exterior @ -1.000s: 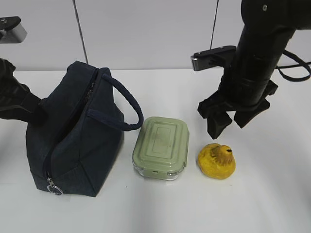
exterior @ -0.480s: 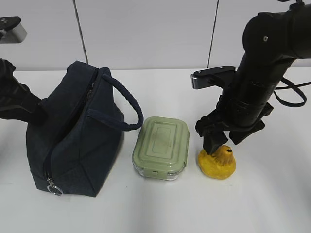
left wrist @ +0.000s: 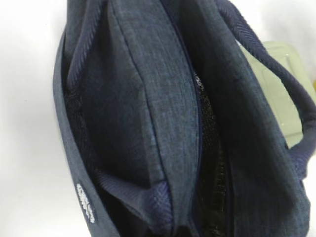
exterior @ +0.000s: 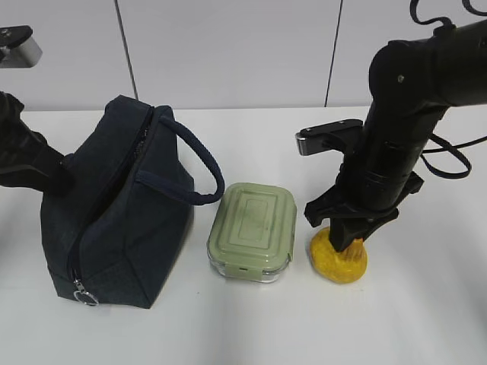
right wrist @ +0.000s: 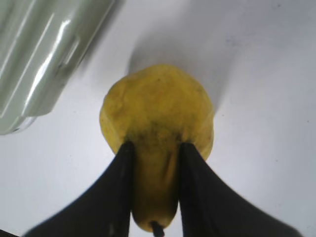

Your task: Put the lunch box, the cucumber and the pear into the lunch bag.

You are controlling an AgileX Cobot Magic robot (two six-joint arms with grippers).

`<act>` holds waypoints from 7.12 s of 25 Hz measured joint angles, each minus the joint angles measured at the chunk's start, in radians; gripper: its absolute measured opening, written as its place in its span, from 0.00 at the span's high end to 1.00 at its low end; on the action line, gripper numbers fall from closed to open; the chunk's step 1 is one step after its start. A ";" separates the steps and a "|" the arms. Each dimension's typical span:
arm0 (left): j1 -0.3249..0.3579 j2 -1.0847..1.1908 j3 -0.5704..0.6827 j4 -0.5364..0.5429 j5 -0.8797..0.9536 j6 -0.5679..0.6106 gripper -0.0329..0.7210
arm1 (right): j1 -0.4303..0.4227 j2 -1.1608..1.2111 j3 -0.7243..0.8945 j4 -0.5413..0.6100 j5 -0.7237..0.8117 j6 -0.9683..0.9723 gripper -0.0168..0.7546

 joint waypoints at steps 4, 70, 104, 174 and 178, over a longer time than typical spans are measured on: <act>0.000 0.000 0.000 0.000 0.000 0.000 0.95 | 0.000 -0.098 -0.003 0.026 -0.032 0.000 0.74; 0.000 0.000 0.000 0.007 -0.001 0.000 0.95 | -0.221 0.144 0.312 1.568 -0.156 -0.992 0.31; 0.000 0.000 0.000 0.010 -0.001 0.000 0.95 | -0.249 -0.032 0.301 1.607 -0.152 -1.120 0.51; 0.000 0.000 0.000 0.018 -0.013 0.000 0.95 | 0.181 0.196 -0.645 0.506 0.009 -0.320 0.37; 0.000 0.000 0.000 0.018 -0.012 0.000 0.95 | 0.181 0.196 -0.645 0.280 0.085 -0.139 0.38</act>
